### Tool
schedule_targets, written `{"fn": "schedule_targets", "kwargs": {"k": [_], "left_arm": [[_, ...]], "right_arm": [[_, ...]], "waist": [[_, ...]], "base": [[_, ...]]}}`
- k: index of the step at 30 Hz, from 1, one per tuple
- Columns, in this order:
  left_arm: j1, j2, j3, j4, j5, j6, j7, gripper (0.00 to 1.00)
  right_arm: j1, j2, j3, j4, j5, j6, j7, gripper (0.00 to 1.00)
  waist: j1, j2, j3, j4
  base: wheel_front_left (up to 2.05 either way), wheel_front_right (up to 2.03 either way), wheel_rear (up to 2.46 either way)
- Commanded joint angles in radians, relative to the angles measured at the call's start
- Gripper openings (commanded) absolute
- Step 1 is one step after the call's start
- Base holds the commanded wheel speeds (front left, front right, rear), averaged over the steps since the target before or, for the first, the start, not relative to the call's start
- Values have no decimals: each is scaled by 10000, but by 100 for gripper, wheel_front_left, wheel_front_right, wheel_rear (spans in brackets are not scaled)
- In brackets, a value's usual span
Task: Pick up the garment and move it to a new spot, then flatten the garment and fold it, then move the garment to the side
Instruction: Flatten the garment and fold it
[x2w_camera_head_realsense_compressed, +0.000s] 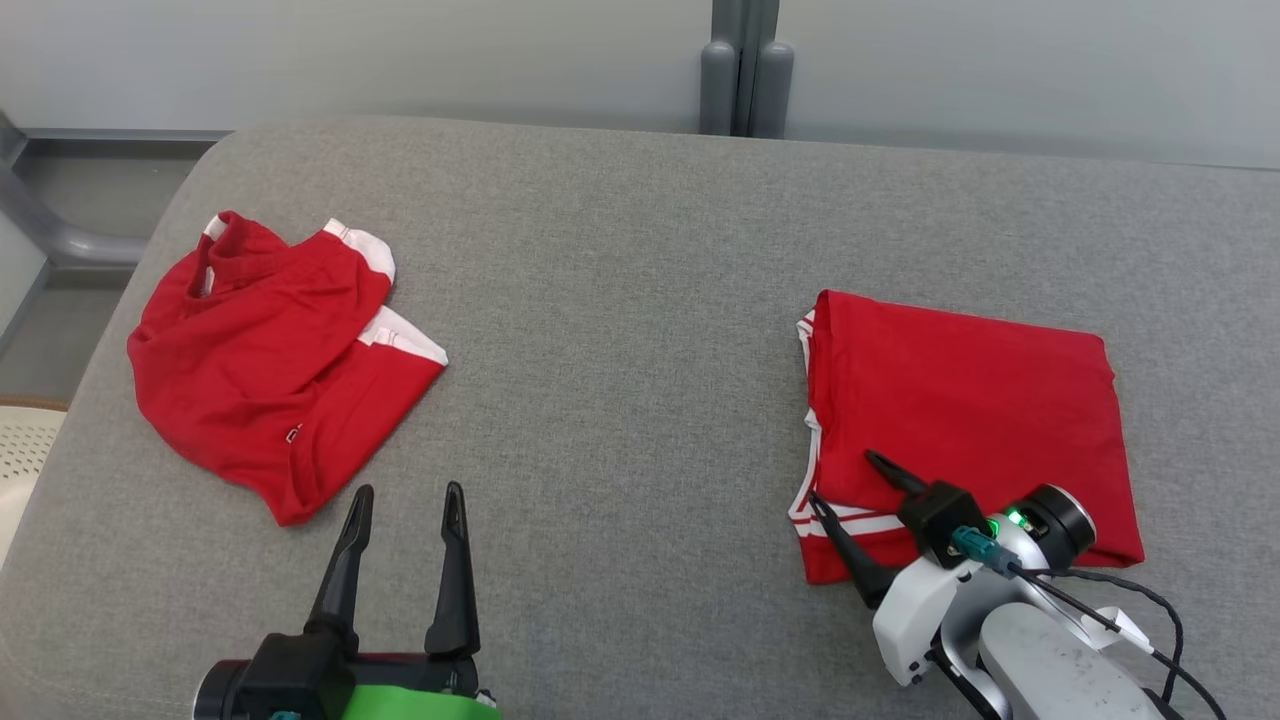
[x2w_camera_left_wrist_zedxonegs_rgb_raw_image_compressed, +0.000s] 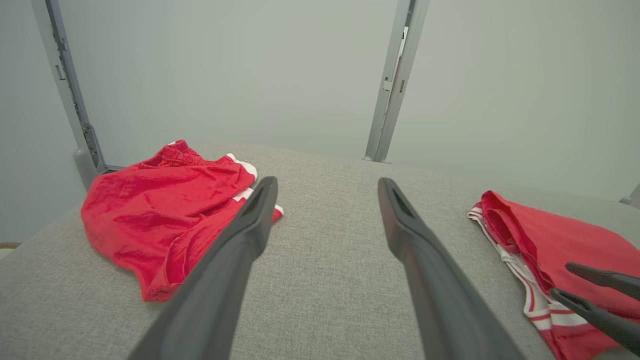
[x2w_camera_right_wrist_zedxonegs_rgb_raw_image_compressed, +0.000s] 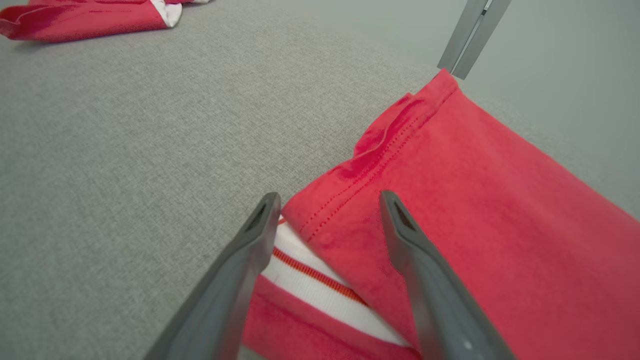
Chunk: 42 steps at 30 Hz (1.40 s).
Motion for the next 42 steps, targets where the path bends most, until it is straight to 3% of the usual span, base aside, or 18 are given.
{"fn": "schedule_targets", "kwargs": {"k": [1, 4, 24, 25, 26, 27, 42], "left_arm": [[-165, 16, 15, 4, -47, 47, 0, 100], [-210, 16, 6, 29, -48, 58, 0, 100], [-93, 16, 52, 164, 85, -36, 0, 100], [-95, 16, 43, 158, 86, -37, 0, 100], [-99, 16, 39, 150, 90, -34, 0, 100], [-104, 16, 39, 140, 92, -29, 0, 100], [156, 16, 410, -181, 229, 90, 0, 100]], "right_arm": [[-110, -20, 32, 64, 30, -19, -28, 45], [-173, -42, 62, 46, 97, -19, -28, 0], [674, -431, 607, -1489, 772, -19, -29, 0], [671, -401, 466, -1529, 830, -19, -29, 5], [651, -366, 339, -1596, 842, -19, -29, 73], [661, -293, 192, -1726, 895, -19, -29, 100], [2372, 196, -3992, -4624, 495, -18, -28, 100]], "waist": [[0, 0, 155, 92], [0, 0, 207, 70], [0, 0, 63, -218], [0, 0, 55, -241], [0, 0, 51, -256], [0, 0, 44, -269], [0, 0, -450, -1131]], "base": [[0, 0, 0], [0, 0, 0], [0, 0, 0], [0, 0, 0], [0, 0, 0], [0, 0, 0], [0, 0, 0]]}}
